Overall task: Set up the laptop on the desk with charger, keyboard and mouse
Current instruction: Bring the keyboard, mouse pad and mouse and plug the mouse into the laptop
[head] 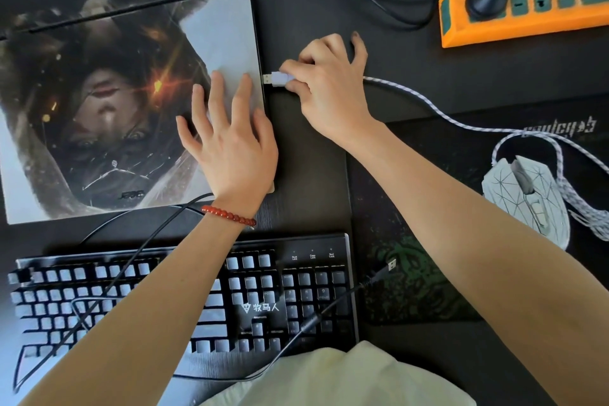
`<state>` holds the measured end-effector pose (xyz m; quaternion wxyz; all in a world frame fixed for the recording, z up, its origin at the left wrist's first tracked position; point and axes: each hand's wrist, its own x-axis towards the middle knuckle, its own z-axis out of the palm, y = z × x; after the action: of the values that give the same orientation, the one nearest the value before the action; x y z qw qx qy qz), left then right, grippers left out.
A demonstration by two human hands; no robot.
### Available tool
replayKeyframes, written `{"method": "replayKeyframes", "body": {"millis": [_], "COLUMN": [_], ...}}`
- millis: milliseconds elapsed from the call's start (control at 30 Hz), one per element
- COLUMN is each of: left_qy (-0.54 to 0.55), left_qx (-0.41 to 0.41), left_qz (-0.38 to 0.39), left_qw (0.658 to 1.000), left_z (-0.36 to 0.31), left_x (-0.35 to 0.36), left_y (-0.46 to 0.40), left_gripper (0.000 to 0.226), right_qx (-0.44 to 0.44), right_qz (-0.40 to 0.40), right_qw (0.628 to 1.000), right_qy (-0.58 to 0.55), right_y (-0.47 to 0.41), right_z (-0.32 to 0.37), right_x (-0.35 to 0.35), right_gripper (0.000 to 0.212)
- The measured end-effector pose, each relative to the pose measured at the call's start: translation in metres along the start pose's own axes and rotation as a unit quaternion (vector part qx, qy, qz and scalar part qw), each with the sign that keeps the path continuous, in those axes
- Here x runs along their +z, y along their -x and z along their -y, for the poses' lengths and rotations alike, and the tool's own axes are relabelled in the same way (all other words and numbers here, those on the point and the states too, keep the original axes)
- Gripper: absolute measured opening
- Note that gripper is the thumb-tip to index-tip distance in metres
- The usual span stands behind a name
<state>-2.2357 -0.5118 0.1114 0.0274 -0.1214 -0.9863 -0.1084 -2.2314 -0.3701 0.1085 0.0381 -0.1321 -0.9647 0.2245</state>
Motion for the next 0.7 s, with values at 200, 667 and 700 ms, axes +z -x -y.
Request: {"method": "replayKeyframes", "body": {"millis": [200, 667, 700], "left_qy": [-0.004, 0.000, 0.000], "left_qx": [0.003, 0.004, 0.004], "left_qz": [0.002, 0.005, 0.005], "left_qw": [1.000, 1.000, 1.000], "left_z": [-0.002, -0.002, -0.002], "left_x": [-0.001, -0.002, -0.002], "left_y": [0.001, 0.001, 0.001], "left_gripper": [0.046, 0.045, 0.045], "right_qx": [-0.007, 0.062, 0.066], "right_qz": [-0.007, -0.040, -0.044], "right_qw": [1.000, 0.994, 0.994], "right_qy": [-0.011, -0.076, -0.080], "right_y": [-0.004, -0.001, -0.001], "right_z": [-0.001, 0.011, 0.012], "right_x": [-0.001, 0.000, 0.001], "right_gripper": [0.024, 0.027, 0.027]}}
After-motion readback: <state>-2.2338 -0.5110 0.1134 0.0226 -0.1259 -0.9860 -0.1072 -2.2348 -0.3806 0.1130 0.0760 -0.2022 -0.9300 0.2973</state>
